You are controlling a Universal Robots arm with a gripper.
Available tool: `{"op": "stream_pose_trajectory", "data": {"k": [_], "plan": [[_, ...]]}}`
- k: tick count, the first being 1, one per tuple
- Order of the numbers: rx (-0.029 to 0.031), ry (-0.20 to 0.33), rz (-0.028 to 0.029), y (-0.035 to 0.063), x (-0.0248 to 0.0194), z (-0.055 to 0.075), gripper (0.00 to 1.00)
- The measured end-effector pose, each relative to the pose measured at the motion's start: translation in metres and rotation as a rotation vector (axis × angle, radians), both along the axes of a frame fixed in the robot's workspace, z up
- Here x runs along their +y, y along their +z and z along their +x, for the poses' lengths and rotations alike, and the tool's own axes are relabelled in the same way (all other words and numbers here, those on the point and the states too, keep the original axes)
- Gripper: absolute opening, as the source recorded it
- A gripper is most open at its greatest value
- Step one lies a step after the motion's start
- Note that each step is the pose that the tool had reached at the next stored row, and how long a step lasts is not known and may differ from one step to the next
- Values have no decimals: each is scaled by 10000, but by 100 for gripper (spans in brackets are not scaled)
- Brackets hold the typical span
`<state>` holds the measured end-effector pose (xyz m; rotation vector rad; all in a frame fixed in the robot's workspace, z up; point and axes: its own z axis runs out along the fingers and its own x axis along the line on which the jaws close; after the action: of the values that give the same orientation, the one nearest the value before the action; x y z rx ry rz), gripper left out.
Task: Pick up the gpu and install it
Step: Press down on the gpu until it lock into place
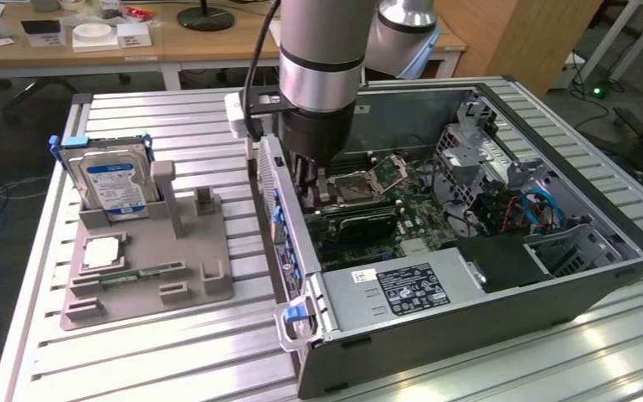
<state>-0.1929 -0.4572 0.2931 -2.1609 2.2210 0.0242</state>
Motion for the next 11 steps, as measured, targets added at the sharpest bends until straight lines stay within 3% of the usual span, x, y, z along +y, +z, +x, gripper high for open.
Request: {"op": "stream_pose_trajectory", "data": {"k": [4,11], "plan": [[8,0,-1,-1,-25,-1,11],[6,13,-2,-41,-20,-33,11]]}}
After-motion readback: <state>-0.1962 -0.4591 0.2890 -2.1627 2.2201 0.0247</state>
